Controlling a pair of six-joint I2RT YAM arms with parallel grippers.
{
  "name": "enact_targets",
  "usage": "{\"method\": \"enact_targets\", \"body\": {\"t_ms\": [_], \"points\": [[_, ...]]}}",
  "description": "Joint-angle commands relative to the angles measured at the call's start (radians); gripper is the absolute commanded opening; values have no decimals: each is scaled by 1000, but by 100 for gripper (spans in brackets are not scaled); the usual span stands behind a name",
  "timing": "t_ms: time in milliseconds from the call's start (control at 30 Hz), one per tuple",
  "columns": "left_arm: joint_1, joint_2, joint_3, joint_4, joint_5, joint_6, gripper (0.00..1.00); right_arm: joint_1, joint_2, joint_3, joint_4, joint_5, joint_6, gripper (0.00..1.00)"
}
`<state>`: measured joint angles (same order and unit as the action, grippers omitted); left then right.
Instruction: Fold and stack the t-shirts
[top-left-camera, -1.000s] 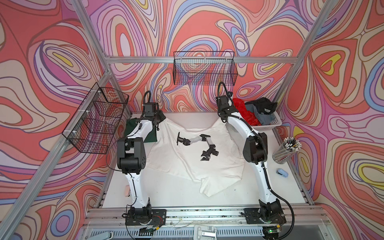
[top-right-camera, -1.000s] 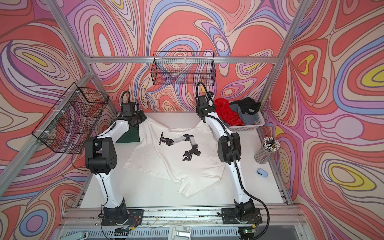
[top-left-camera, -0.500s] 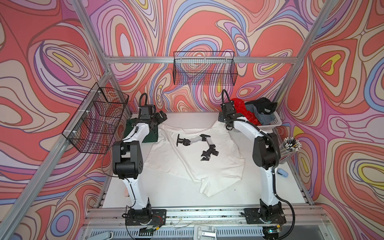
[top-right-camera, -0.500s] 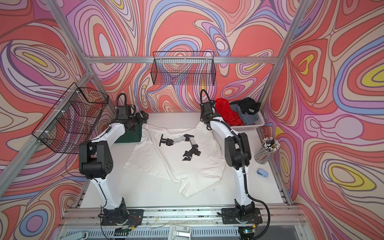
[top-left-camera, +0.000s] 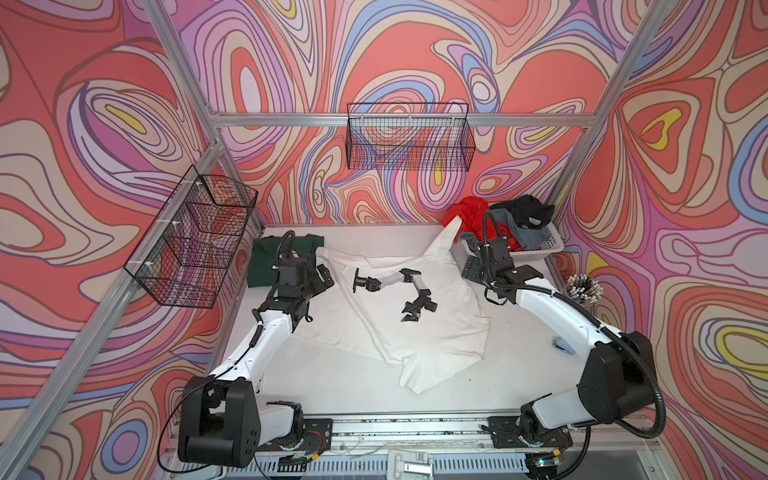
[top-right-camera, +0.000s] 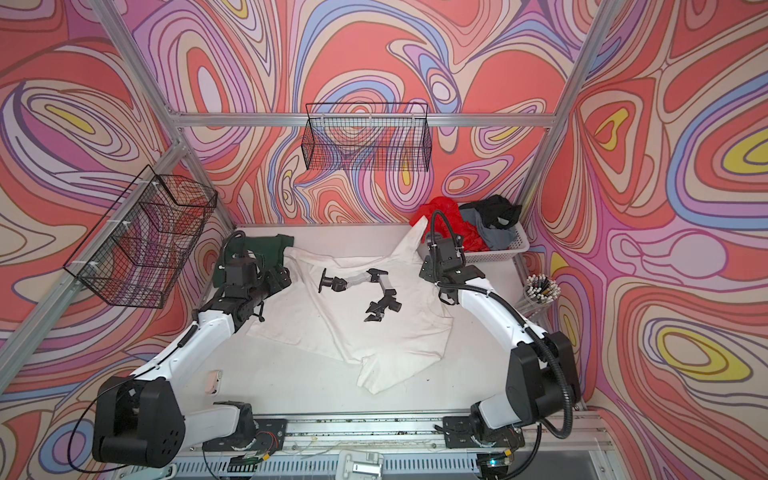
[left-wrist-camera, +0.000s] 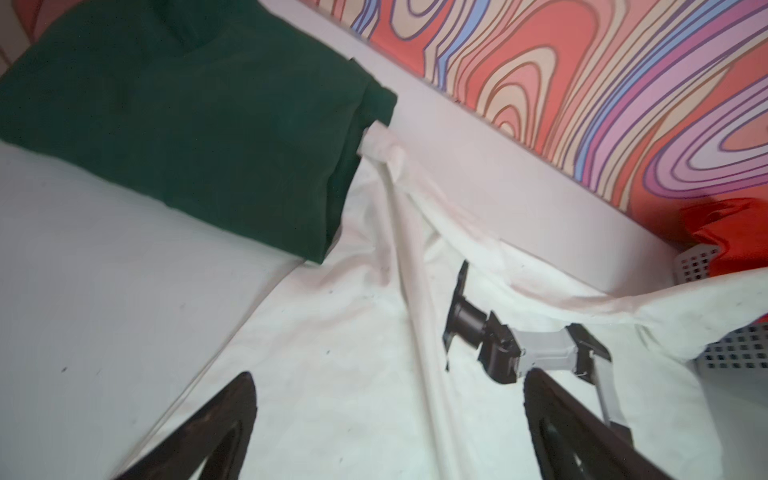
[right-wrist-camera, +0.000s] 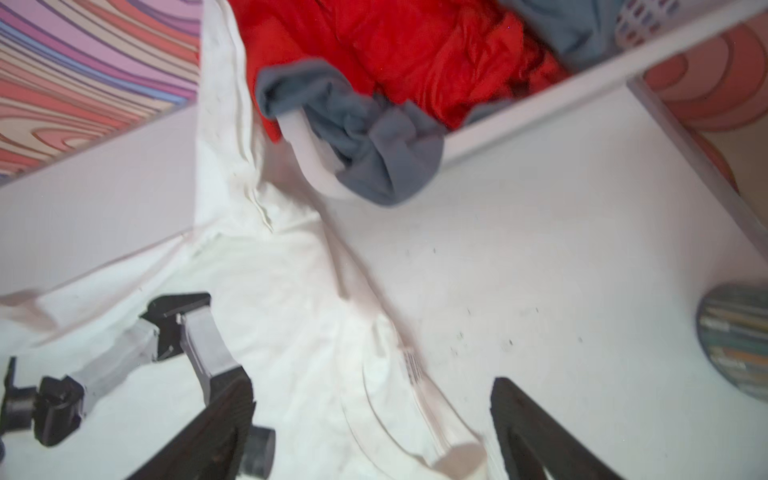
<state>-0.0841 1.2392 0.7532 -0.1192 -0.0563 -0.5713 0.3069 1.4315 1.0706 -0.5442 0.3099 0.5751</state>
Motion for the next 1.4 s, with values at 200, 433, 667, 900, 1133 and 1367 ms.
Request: {"method": "enact_targets", "body": {"t_ms": [200, 433, 667, 900, 1133, 1367], "points": [[1, -37, -161, -66, 28, -59, 95, -6, -58, -277, -9, -195, 139, 89], [1, -40, -279, -60, 24, -68, 92, -6, 8, -316, 41, -192, 153, 77], [0, -46, -355, -7, 48, -95, 74, -10, 32, -305, 64, -192, 147, 71], [0, 20, -322, -20, 62, -93, 21, -26, 42, -284, 72, -194, 109, 70], [-1, 7, -310, -106, 67, -114, 0, -29, 43, -280, 64, -140, 80, 70], [-18, -353, -312, -366, -51, -215, 0, -29, 40, -278, 48, -87, 69, 69]]}}
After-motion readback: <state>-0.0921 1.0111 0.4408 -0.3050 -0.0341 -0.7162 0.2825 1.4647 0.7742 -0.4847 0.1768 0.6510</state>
